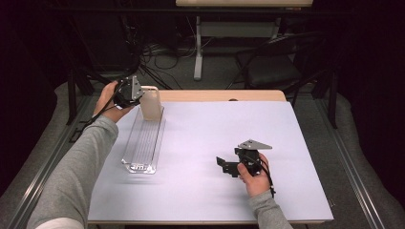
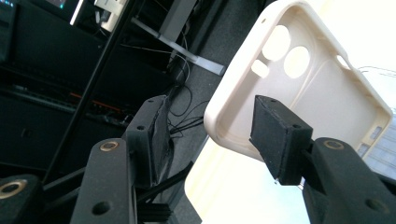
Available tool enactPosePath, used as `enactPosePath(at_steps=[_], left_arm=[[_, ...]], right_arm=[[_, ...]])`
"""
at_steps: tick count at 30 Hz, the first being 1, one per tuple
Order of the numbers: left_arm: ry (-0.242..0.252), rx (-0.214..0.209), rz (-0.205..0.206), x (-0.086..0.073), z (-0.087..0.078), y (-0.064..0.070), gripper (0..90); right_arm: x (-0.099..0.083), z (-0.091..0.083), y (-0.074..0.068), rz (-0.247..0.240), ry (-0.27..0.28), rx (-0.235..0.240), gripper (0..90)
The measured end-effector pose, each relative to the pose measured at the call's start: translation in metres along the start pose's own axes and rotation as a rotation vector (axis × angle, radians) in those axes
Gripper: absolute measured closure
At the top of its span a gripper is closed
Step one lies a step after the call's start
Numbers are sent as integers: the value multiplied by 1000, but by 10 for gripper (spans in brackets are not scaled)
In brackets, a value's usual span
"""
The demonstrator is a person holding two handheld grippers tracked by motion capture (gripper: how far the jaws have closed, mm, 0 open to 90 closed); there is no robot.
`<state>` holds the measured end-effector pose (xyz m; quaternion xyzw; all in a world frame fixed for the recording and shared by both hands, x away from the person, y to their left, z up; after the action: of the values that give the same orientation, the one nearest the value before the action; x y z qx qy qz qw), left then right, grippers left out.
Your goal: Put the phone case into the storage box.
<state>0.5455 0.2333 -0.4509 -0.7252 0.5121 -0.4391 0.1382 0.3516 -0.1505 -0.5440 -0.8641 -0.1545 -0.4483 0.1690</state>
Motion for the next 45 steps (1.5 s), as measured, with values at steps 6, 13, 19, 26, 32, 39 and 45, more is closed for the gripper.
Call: enactPosePath(at_steps=[6,13,19,26,32,39,45], left_arm=[[12,-2,-20,-1,-2,-1,451],[13,-3,-25,0,-2,0,446],[24,-10,-34,2,-5,1,446],[14,5,-42,1,-8,0,427],[-4,-1,-66,-1,-11,-1,387],[-12,-27,-109,-3,-16,-2,358],[8,-61,-148,-1,-23,-3,356]], right_arm=[[0,-1,0,-4,1,1,146],[0,-1,1,-7,1,-2,146],[0,-1,1,-9,2,-2,146],[0,-1,0,-13,-2,-1,146],[1,-1,1,-19,3,-1,145],[2,-2,0,-26,7,-4,143],[3,-2,0,-23,9,-2,144]])
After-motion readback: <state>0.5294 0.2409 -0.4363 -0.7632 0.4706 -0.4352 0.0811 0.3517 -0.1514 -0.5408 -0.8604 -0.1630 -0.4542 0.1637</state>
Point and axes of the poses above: each handheld gripper's, and its own axes: z roughly forward along the jaws, x roughly out of its top, y roughly to its right, the point moved 3 cm from there along z, roughly forward along the jaws, and after that the axes turned 8 degrees about -x, right-handed, at the moved point
